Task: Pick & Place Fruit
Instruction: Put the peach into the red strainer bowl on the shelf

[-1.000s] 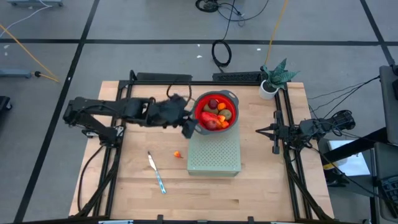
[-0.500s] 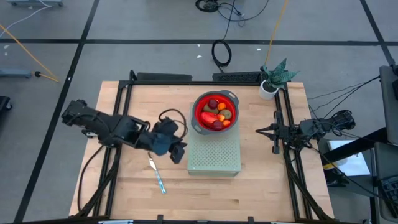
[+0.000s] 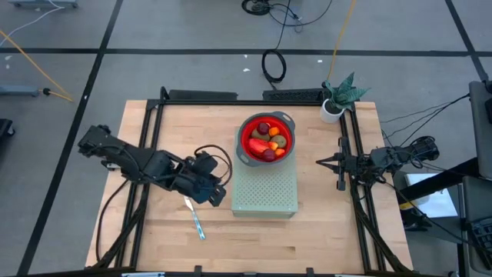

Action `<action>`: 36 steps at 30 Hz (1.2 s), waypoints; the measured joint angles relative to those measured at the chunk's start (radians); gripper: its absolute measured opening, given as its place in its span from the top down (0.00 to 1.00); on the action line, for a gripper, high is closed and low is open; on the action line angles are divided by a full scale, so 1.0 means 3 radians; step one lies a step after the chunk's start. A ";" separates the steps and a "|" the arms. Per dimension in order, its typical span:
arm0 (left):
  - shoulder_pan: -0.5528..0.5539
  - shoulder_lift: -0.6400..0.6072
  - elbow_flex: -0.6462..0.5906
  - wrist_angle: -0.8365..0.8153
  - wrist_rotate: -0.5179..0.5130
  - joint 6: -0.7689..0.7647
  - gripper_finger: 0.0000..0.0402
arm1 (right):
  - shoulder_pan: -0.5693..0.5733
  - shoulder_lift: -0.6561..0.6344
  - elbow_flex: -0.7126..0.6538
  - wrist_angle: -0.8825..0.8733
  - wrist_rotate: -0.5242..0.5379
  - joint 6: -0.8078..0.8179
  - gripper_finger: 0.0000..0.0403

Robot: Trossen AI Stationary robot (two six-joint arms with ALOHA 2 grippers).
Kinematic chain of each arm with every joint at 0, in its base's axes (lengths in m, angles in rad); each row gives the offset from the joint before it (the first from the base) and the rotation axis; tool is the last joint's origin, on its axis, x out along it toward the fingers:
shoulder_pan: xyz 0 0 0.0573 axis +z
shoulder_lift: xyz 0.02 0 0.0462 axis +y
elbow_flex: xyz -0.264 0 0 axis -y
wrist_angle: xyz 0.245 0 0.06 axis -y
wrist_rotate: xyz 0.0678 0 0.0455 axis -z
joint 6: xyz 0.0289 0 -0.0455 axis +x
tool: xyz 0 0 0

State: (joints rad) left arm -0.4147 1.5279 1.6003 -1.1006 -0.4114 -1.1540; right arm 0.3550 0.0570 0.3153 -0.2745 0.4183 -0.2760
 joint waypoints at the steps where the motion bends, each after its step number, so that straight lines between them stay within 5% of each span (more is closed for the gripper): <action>1: -0.0002 0.0017 -0.0035 -0.0092 0.0000 -0.0092 0.99 | 0.0000 0.0000 -0.0001 0.0000 0.0000 0.0000 1.00; 11: -0.0019 0.0035 -0.0844 -0.0317 0.0507 -0.1420 0.99 | 0.0000 0.0000 -0.0001 -0.0001 0.0000 -0.0004 1.00; 15: -0.0033 0.0033 -0.1149 -0.0042 0.0606 -0.1456 1.00 | 0.0000 0.0000 -0.0001 0.0000 0.0000 -0.0005 1.00; 36: -0.0216 0.0031 -0.2216 0.0470 0.0538 0.0739 1.00 | 0.0000 0.0000 -0.0001 0.0000 -0.0001 -0.0005 1.00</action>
State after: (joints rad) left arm -0.4793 1.5372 0.9355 -0.9597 -0.2499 -0.9324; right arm 0.3551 0.0570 0.3149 -0.2746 0.4181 -0.2775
